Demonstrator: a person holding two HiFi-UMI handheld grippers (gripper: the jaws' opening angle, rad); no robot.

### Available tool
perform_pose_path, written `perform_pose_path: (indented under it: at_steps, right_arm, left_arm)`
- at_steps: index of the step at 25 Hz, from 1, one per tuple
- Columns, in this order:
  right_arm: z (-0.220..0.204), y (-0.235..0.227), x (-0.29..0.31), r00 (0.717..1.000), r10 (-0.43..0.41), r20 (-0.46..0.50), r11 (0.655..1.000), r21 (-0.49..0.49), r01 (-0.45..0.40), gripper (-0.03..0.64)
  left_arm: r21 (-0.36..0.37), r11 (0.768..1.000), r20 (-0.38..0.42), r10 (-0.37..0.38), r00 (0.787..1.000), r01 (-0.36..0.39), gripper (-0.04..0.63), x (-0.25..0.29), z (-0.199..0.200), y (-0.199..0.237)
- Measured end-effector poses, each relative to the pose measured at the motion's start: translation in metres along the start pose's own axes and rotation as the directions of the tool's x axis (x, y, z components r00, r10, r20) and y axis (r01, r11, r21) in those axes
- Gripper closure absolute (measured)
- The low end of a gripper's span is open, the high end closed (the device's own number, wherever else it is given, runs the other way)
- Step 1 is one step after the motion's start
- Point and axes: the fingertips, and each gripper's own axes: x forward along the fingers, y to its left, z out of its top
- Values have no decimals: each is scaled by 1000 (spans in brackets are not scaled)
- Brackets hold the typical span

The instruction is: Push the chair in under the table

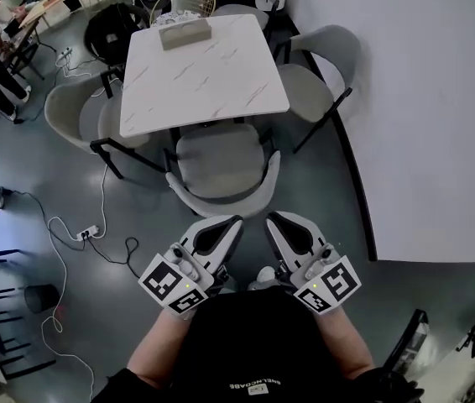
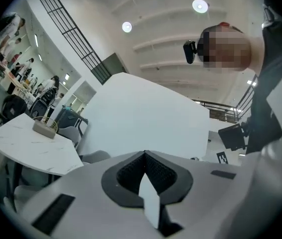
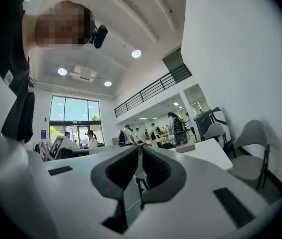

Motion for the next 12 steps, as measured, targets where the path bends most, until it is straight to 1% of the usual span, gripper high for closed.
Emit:
perform_pose_path:
  at_steps: [3, 5, 6, 9, 12]
  right_arm:
    - [17, 1, -24, 999, -7, 35, 1000, -8, 7, 583]
    - [25, -3, -38, 998, -33, 62, 999, -13, 34, 583]
    - [29, -7, -45, 996, -50, 78, 999, -7, 51, 583]
    - [36, -17, -65, 989, -88, 118, 996, 35, 84, 583]
    - [42, -24, -79, 984, -108, 139, 993, 53, 102, 583]
  left_arm:
    - [37, 997, -29, -66, 997, 67, 591, 14, -1, -31]
    - [58, 993, -53, -101, 993, 104, 591, 24, -6, -43]
    - [52, 992, -60, -114, 992, 117, 591, 28, -8, -47]
    - [-1, 989, -50, -149, 988, 149, 591, 41, -10, -58]
    - [-4, 984, -52, -180, 982, 180, 591, 51, -10, -70]
